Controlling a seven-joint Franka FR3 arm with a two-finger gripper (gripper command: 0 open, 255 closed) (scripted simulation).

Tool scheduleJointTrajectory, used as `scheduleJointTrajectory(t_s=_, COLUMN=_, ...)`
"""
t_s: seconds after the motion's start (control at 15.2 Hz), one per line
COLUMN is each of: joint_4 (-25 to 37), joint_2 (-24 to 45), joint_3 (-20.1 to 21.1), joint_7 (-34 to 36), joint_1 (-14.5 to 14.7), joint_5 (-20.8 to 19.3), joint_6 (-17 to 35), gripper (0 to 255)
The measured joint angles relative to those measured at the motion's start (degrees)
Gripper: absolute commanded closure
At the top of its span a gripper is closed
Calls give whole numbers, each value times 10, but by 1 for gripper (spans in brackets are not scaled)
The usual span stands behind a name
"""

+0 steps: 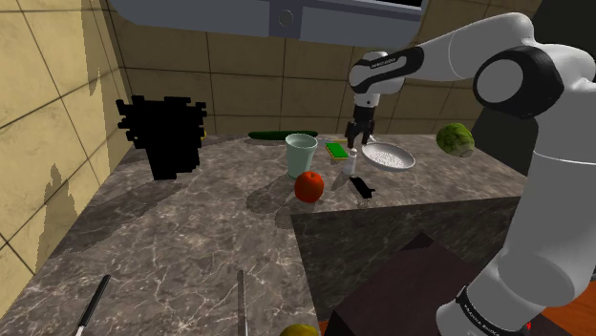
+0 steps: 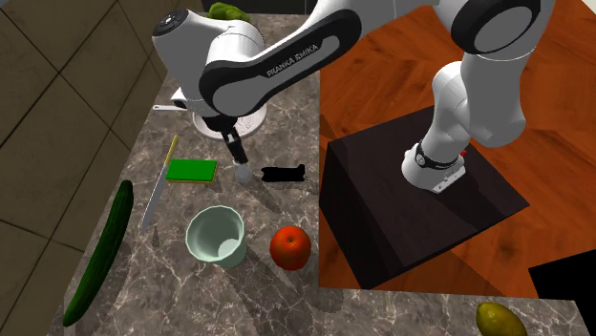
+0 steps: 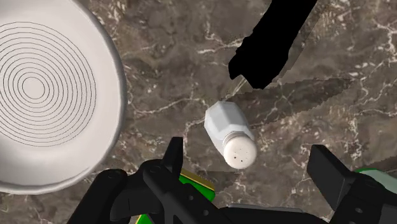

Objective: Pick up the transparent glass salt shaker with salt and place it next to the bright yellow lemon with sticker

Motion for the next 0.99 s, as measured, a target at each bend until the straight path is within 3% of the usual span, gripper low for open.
scheduleJointTrajectory(t_s=0.46, joint_4=-30, joint_2=17, joint_3=2, joint_7=-6, joint_1=0, joint_5=5, joint_6=46, gripper=0)
scheduleJointTrajectory(t_s=0.86, joint_4=-31, joint_2=18, joint_3=3, joint_7=-6, joint_1=0, joint_5=6, joint_6=49, gripper=0)
scheduleJointTrajectory(t_s=0.92, joint_4=-31, joint_2=18, joint_3=3, joint_7=-6, joint_1=0, joint_5=6, joint_6=49, gripper=255)
scheduleJointTrajectory(t_s=0.99, joint_4=-31, joint_2=18, joint_3=3, joint_7=-6, joint_1=0, joint_5=6, joint_6=49, gripper=255)
